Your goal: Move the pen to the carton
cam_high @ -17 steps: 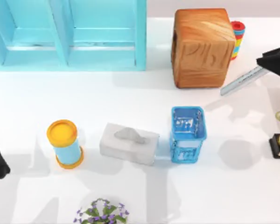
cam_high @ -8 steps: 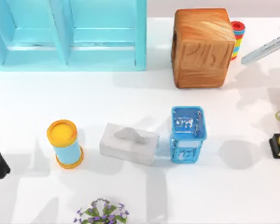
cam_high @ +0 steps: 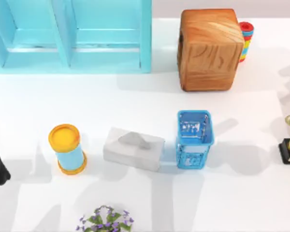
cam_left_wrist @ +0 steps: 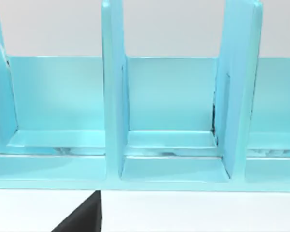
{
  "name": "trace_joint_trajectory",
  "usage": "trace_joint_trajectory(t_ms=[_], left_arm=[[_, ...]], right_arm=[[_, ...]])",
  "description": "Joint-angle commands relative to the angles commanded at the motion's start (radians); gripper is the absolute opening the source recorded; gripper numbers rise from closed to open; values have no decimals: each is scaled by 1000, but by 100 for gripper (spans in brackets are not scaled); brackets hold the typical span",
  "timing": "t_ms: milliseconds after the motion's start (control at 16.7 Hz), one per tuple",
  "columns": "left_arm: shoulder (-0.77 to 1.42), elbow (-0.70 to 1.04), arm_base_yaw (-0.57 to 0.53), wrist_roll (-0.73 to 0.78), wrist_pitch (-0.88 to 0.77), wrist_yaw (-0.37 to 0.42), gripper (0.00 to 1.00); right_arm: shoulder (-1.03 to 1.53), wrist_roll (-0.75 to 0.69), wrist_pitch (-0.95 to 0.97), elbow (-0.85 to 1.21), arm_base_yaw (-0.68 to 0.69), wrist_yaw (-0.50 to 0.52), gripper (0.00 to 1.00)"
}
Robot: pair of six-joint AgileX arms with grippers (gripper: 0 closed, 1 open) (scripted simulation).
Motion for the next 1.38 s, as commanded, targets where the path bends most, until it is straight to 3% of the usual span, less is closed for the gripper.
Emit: trace_joint_trajectory(t_ms=[300,540,900,1380], left_arm=[[0,0,0,0,0,0,100],[0,0,0,0,0,0,100],[0,0,0,0,0,0,100],[0,0,0,0,0,0,100]], right_arm=[[11,-72,-271,48,-117,185,0],[11,-89,-356,42,-149,244,0],[12,-84,-336,25,-142,243,0],[18,-56,-95,-204,-114,258,0]])
